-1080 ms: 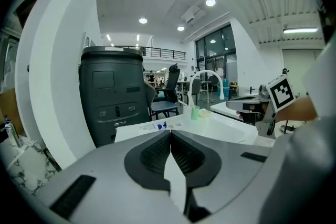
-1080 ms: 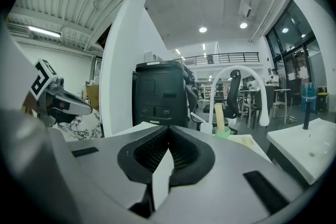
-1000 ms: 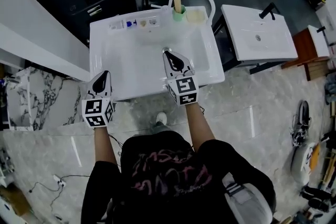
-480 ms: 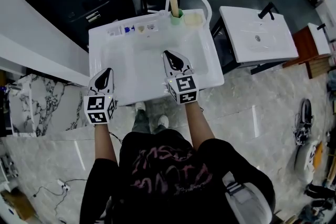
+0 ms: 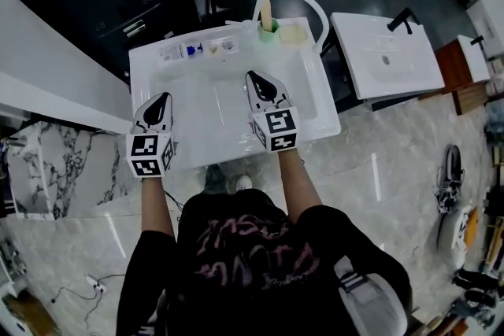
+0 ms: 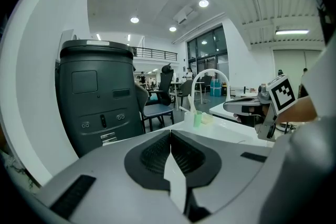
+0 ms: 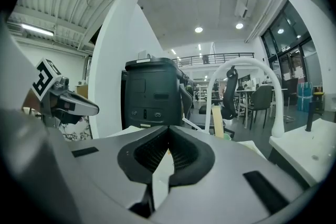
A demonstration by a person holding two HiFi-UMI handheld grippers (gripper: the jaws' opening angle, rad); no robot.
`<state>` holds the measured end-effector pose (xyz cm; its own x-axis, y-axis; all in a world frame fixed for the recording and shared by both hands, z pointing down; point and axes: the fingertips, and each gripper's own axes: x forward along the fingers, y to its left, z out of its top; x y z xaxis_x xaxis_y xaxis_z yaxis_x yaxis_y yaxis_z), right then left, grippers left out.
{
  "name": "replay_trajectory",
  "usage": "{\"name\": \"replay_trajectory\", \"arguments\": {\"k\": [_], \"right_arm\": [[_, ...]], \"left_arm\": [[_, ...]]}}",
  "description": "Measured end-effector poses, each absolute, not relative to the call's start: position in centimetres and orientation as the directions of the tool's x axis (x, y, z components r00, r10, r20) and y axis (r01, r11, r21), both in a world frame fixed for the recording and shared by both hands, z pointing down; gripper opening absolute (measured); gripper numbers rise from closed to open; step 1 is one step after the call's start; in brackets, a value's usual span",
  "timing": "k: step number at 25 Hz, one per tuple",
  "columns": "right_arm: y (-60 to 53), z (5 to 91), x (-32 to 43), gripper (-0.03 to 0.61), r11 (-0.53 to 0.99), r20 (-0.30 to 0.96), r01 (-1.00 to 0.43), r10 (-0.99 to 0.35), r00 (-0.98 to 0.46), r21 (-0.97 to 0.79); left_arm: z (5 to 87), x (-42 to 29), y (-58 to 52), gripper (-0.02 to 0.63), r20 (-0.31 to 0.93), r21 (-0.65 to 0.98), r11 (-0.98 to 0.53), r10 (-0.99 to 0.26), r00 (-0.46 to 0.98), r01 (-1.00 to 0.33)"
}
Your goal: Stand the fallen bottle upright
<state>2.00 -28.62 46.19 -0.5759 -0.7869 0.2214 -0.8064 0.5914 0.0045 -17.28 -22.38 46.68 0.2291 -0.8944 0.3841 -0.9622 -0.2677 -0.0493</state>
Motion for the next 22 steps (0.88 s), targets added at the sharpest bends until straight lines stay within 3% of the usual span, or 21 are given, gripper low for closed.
{"name": "replay_trajectory", "arguments": {"k": [17, 22], "right_arm": [[-36.1, 50.6, -2.7, 0.012, 0.578, 0.317, -0.815, -0.778, -0.542, 0.026], [-37.5, 52.1, -2.9, 0.013, 0.575, 0.344, -0.818, -0.770, -0.538, 0.007]], "left_arm": [[51.7, -20.9, -31.2, 0.017, 0.439, 0.032, -0.297, -0.854, 0.280, -0.954], [53.5, -20.6, -33.6, 0.017, 0.501, -0.009, -0.359, -0.810, 0.306, -0.933]]}}
